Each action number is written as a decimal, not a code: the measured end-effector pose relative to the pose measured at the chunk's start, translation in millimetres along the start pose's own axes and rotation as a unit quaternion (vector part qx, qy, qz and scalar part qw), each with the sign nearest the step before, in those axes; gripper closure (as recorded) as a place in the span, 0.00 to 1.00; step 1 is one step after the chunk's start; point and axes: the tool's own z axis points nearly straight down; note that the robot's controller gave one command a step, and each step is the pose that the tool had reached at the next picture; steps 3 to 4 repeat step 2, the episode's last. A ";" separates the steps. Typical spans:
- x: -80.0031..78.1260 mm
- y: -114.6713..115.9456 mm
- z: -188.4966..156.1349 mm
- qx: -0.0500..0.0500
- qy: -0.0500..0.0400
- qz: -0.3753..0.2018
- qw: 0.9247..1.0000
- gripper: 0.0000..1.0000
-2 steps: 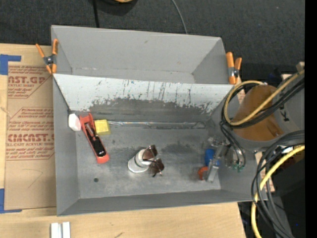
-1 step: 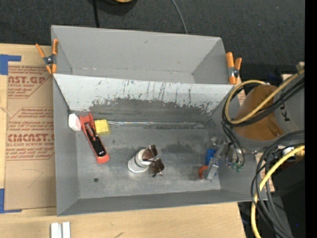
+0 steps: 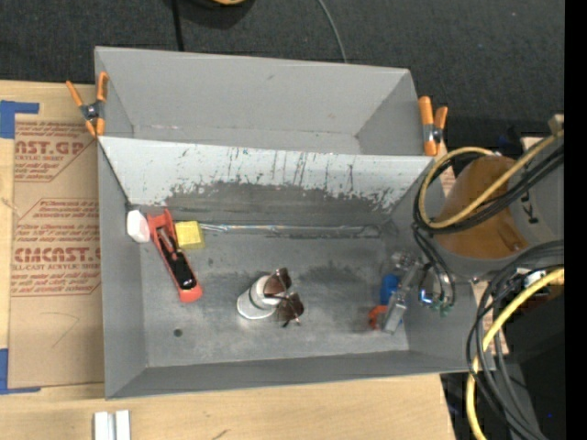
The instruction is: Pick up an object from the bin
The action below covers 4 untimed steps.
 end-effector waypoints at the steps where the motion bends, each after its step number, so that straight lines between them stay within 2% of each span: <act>1: 3.5 -7.0 -0.8 0.000 -0.001 0.050 0.999 0.00; 2: -1.9 -5.2 -4.2 -0.001 -0.002 0.038 0.999 1.00; 4: -1.9 -5.2 -4.2 -0.001 -0.002 0.038 0.999 1.00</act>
Offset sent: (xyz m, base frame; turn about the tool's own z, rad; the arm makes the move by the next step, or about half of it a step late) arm -0.0027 -0.0054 -0.0003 0.0761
